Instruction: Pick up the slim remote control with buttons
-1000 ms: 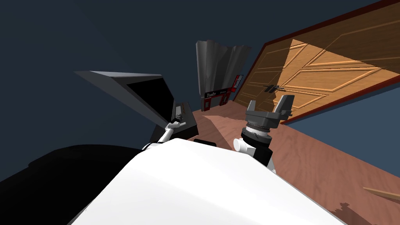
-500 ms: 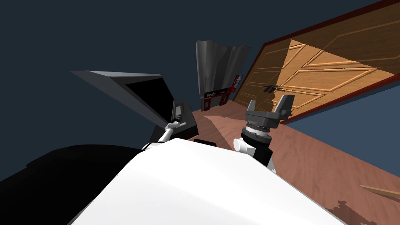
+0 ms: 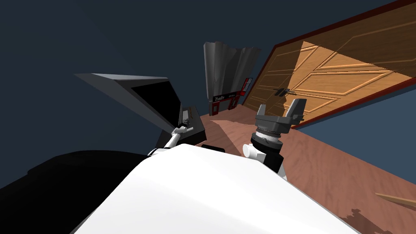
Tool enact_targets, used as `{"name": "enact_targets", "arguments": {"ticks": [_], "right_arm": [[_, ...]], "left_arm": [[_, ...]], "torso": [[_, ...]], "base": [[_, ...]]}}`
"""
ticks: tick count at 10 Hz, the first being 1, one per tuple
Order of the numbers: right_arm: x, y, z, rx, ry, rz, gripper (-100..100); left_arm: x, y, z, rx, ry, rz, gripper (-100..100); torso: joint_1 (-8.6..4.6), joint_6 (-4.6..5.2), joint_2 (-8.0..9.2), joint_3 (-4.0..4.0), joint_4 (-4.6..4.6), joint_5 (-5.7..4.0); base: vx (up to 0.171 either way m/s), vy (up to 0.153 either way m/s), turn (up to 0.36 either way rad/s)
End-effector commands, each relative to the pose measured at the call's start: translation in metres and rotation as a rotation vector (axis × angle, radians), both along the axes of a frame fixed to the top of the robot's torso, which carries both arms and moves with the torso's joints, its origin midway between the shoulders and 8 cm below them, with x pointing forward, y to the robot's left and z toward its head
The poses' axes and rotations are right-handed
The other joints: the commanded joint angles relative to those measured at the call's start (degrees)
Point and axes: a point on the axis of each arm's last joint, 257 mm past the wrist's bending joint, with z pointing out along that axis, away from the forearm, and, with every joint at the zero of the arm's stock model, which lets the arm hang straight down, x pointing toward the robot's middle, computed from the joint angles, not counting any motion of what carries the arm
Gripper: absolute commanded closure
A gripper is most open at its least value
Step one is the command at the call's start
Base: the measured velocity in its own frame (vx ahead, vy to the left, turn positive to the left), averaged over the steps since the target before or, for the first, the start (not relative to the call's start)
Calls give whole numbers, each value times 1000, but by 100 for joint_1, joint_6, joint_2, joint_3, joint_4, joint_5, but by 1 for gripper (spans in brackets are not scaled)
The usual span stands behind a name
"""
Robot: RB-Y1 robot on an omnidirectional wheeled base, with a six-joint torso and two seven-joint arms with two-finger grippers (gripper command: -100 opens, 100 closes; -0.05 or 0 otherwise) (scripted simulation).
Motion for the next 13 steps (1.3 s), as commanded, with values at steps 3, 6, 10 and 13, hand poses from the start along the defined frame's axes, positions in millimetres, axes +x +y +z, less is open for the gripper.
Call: {"name": "enact_targets", "arguments": {"ticks": [3, 6, 10, 13], "right_arm": [[0, 0, 0, 0, 0, 0, 0], [0, 0, 0, 0, 0, 0, 0], [0, 0, 0, 0, 0, 0, 0], [0, 0, 0, 0, 0, 0, 0]], "left_arm": [[-23, 34, -26, -36, 90, 75, -100], [-43, 58, -45, -61, 157, 134, -100], [-71, 83, -67, -100, 237, 206, -100], [-94, 97, -85, -137, 296, 258, -100]], "torso": [[3, 3, -11, -6, -2, 1], [3, 1, -6, -3, -1, 1], [13, -1, -6, -4, -2, 3], [17, 2, 2, 1, 0, 3]], "base": [[26, 5, -112], [17, 8, -69], [15, 23, -79], [-20, 42, -158]]}}
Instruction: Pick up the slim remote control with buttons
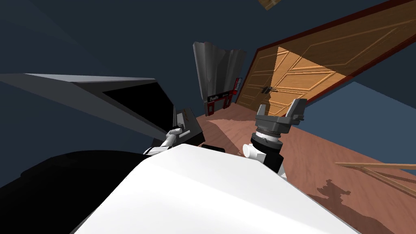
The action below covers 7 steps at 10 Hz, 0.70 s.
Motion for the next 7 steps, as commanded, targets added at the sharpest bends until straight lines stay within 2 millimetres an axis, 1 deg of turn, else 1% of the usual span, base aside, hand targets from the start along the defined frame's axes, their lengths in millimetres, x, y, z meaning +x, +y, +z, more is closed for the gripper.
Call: {"name": "enact_targets", "arguments": {"ticks": [1, 2, 3, 5, 6, 7], "right_arm": [[0, 0, 0, 0, 0, 0, 0], [0, 0, 0, 0, 0, 0, 0], [0, 0, 0, 0, 0, 0, 0], [0, 0, 0, 0, 0, 0, 0], [0, 0, 0, 0, 0, 0, 0], [0, 0, 0, 0, 0, 0, 0]], "left_arm": [[-19, 9, -14, -34, 49, 44, -100], [-19, 9, -14, -34, 49, 44, -100], [-32, 14, -23, -58, 79, 73, -100], [-60, 22, -42, -110, 141, 133, -100], [-60, 22, -42, -110, 141, 133, -100], [-74, 24, -50, -138, 171, 164, -100]], "torso": [[0, 0, 0, 0, 0, 0], [4, -2, 4, 3, 1, 1], [0, -6, -1, 0, 0, 0], [-6, -3, -14, -7, -2, -2], [-3, -3, -16, -8, -3, -1], [-6, -5, -19, -10, -3, -1]], "base": [[-49, 71, -254], [-32, 54, -71], [-4, 34, -90], [4, 43, -183], [7, 39, -66], [3, 31, -128]]}}
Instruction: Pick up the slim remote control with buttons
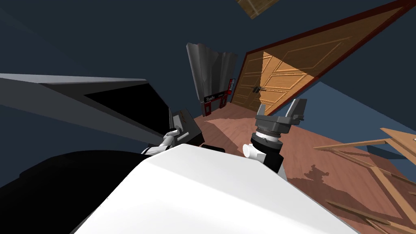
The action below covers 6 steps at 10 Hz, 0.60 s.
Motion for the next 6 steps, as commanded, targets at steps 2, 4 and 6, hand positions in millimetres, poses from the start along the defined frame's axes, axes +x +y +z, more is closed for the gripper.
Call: {"name": "enact_targets", "arguments": {"ticks": [2, 4, 6], "right_arm": [[0, 0, 0, 0, 0, 0, 0], [0, 0, 0, 0, 0, 0, 0], [0, 0, 0, 0, 0, 0, 0]], "left_arm": [[-36, 5, -21, -74, 74, 80, -100], [-50, 5, -28, -104, 102, 111, -100], [-76, 3, -41, -162, 152, 171, -100]], "torso": [[5, 1, 0, 0, 0, 1], [9, -1, 2, 1, 0, 2], [2, -2, 1, 1, 0, 0]], "base": [[0, 57, -223], [-2, 49, -127], [-3, 41, -162]]}}
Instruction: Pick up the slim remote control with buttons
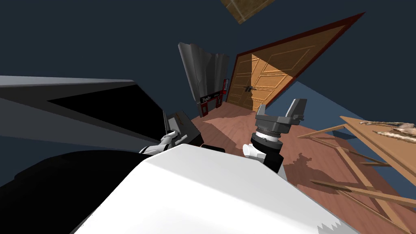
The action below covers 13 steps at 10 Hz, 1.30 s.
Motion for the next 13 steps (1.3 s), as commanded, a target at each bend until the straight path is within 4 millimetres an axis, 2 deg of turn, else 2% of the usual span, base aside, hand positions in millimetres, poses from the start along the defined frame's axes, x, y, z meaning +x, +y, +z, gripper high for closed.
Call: {"name": "enact_targets", "arguments": {"ticks": [1, 5, 7, 8, 10, 11, 13], "right_arm": [[0, 0, 0, 0, 0, 0, 0], [0, 0, 0, 0, 0, 0, 0], [0, 0, 0, 0, 0, 0, 0], [0, 0, 0, 0, 0, 0, 0], [0, 0, 0, 0, 0, 0, 0], [0, 0, 0, 0, 0, 0, 0], [0, 0, 0, 0, 0, 0, 0]], "left_arm": [[-24, -3, -10, -49, 43, 49, -100], [-72, -16, -28, -160, 127, 161, -100], [-72, -16, -28, -160, 127, 161, -100], [-92, -24, -35, -209, 163, 210, -100], [-101, -28, -38, -232, 179, 233, -100], [-116, -37, -42, -273, 207, 272, -100], [-117, -37, -42, -273, 207, 273, -100]], "torso": [[0, 0, 0, 0, 0, 0], [2, -2, 2, 1, 0, 1], [-3, -6, -2, -1, -1, 0], [-11, -6, -3, -2, -1, -2], [-4, -6, -2, -1, -1, -1], [-1, -5, -1, -1, -1, 0], [4, -6, -5, -3, -1, 1]], "base": [[-7, 54, -212], [-8, 49, -171], [1, 23, -9], [0, 22, -209], [-4, 42, -99], [5, 62, -196], [3, 41, -45]]}}
